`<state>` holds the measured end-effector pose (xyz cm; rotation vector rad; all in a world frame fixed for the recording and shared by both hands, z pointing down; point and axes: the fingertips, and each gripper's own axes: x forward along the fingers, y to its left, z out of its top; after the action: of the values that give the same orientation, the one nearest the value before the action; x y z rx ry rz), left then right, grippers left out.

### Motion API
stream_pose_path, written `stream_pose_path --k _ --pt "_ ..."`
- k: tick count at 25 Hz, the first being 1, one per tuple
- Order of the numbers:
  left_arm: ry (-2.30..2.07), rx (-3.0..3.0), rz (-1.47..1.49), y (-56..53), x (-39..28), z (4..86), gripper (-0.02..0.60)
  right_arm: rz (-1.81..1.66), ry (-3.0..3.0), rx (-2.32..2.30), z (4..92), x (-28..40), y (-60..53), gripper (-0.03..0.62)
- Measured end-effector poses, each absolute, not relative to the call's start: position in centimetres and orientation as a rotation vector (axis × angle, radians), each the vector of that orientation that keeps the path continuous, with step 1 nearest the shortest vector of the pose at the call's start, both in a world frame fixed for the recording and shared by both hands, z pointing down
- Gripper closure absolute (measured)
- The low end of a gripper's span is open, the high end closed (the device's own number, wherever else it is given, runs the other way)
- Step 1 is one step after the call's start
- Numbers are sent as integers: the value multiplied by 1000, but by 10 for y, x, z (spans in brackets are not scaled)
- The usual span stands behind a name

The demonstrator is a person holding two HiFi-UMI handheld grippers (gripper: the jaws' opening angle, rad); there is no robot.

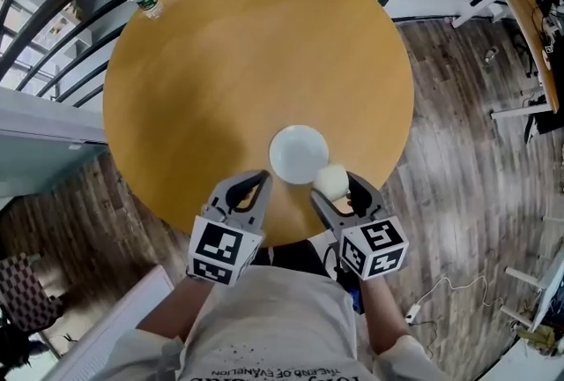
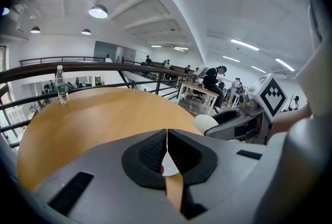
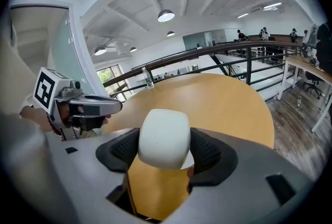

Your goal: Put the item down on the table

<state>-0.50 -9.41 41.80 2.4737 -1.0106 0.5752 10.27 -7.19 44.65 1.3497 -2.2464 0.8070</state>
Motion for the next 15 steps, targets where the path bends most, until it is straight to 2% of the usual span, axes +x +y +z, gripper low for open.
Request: stream_pose_path --k 15 --pt "-1024 2425 593 -110 -11 452 557 792 -2158 1321 502 98 -98 284"
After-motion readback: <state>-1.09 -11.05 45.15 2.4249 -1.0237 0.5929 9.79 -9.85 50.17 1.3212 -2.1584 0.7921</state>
